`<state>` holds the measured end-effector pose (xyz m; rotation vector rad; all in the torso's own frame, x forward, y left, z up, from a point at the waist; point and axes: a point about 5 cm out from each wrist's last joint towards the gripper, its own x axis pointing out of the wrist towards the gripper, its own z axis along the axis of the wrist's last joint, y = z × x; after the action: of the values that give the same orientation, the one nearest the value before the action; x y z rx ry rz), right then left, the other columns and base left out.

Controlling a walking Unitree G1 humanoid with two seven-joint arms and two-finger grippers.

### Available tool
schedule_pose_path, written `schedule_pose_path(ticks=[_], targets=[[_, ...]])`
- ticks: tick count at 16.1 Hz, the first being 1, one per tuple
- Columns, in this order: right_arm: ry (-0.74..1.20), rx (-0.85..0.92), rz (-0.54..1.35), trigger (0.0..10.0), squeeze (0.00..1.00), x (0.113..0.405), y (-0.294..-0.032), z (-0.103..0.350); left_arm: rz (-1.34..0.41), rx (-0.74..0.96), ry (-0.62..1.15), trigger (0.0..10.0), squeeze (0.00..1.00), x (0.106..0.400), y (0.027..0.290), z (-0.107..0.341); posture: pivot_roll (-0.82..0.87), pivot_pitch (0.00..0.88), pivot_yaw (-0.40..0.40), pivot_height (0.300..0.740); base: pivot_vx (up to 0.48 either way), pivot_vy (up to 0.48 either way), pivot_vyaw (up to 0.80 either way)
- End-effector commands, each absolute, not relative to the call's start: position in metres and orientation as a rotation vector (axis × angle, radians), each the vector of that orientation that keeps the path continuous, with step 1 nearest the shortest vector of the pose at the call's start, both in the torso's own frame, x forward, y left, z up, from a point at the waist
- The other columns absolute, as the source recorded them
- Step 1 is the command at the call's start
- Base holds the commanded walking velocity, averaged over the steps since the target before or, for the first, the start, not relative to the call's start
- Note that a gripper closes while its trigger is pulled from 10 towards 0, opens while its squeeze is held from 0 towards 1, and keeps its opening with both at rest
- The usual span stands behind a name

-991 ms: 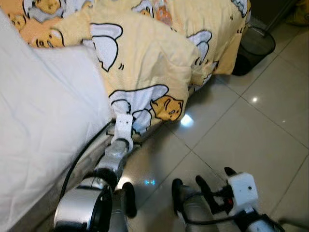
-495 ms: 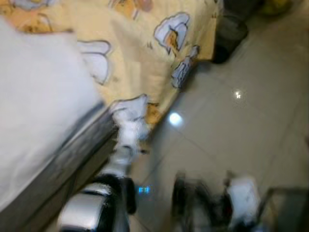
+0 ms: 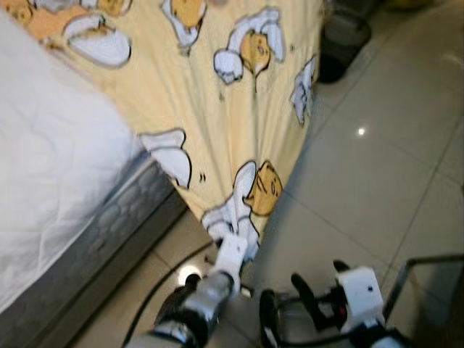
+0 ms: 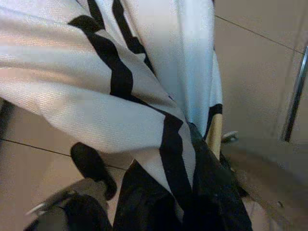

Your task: Clean up the room

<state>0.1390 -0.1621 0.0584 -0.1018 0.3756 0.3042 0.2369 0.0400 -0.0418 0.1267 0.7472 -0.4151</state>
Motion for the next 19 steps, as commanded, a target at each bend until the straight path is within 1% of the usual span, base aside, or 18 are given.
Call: schedule_pose_path(ticks=[1, 2, 3, 4, 5, 6, 7, 8, 11, 12, 13, 16, 18, 19], targets=[[0.404, -0.104, 0.304, 10.0, 0.00, 0.134, -0.164, 0.055, -0.526, 0.092, 0.906, 10.0, 0.00, 0.192, 0.013, -0.061, -0.24, 0.341, -0.028, 0.736, 0.000, 0.000, 0.00], [0.407, -0.105, 0.308, 10.0, 0.00, 0.134, -0.164, 0.055, -0.540, 0.067, 0.929, 10.0, 0.00, 0.185, 0.007, -0.063, -0.24, 0.341, -0.028, 0.736, 0.000, 0.000, 0.00], [0.415, -0.107, 0.315, 10.0, 0.00, 0.132, -0.164, 0.054, -0.547, -0.009, 0.984, 10.0, 0.00, 0.173, 0.000, -0.066, -0.25, 0.340, -0.028, 0.736, 0.000, 0.000, 0.00], [0.417, -0.107, 0.316, 10.0, 0.00, 0.132, -0.164, 0.054, -0.557, -0.019, 0.995, 10.0, 0.00, 0.169, -0.002, -0.067, -0.25, 0.340, -0.028, 0.736, 0.000, 0.000, 0.00], [0.422, -0.108, 0.319, 10.0, 0.00, 0.131, -0.164, 0.053, -0.589, -0.052, 1.040, 10.0, 0.00, 0.154, -0.010, -0.071, -0.25, 0.337, -0.025, 0.736, 0.000, 0.000, 0.00], [0.425, -0.108, 0.321, 10.0, 0.00, 0.130, -0.164, 0.053, -0.600, -0.081, 1.071, 10.0, 0.00, 0.146, -0.014, -0.072, -0.25, 0.337, -0.025, 0.736, 0.000, 0.000, 0.00], [0.428, -0.108, 0.323, 10.0, 0.00, 0.130, -0.164, 0.052, -0.653, -0.128, 1.120, 10.0, 0.00, 0.129, -0.026, -0.073, -0.25, 0.338, -0.025, 0.736, 0.000, 0.000, 0.00], [0.429, -0.108, 0.326, 10.0, 0.00, 0.131, -0.163, 0.052, -0.690, -0.147, 1.135, 10.0, 0.00, 0.121, -0.034, -0.071, -0.25, 0.338, -0.025, 0.736, 0.000, 0.000, 0.00], [0.429, -0.107, 0.328, 10.0, 0.00, 0.131, -0.163, 0.052, -0.681, -0.087, 1.109, 10.0, 0.00, 0.128, -0.031, -0.071, -0.25, 0.335, -0.025, 0.736, 0.000, 0.000, 0.00], [0.430, -0.107, 0.331, 10.0, 0.00, 0.131, -0.163, 0.052, -0.738, -0.045, 1.093, 10.0, 0.64, 0.129, -0.030, -0.070, -0.25, 0.335, -0.025, 0.736, 0.000, 0.000, 0.00], [0.431, -0.106, 0.333, 10.0, 0.00, 0.131, -0.163, 0.052, -0.805, 0.006, 1.057, 10.0, 1.00, 0.132, -0.031, -0.069, -0.25, 0.334, -0.025, 0.736, 0.000, 0.000, 0.00], [0.436, -0.106, 0.344, 10.0, 0.00, 0.132, -0.163, 0.051, -0.926, 0.086, 0.979, 10.0, 1.00, 0.140, -0.034, -0.063, -0.24, 0.329, -0.025, 0.736, 0.000, 0.000, 0.00], [0.434, -0.104, 0.348, 10.0, 0.00, 0.134, -0.162, 0.050, -0.944, 0.076, 0.956, 10.0, 1.00, 0.147, -0.033, -0.060, -0.24, 0.324, -0.023, 0.736, 0.000, 0.000, 0.00], [0.431, -0.103, 0.351, 10.0, 0.00, 0.137, -0.161, 0.049, -0.950, 0.089, 0.910, 10.0, 1.00, 0.155, -0.033, -0.057, -0.23, 0.318, -0.022, 0.736, 0.000, 0.000, 0.00]])
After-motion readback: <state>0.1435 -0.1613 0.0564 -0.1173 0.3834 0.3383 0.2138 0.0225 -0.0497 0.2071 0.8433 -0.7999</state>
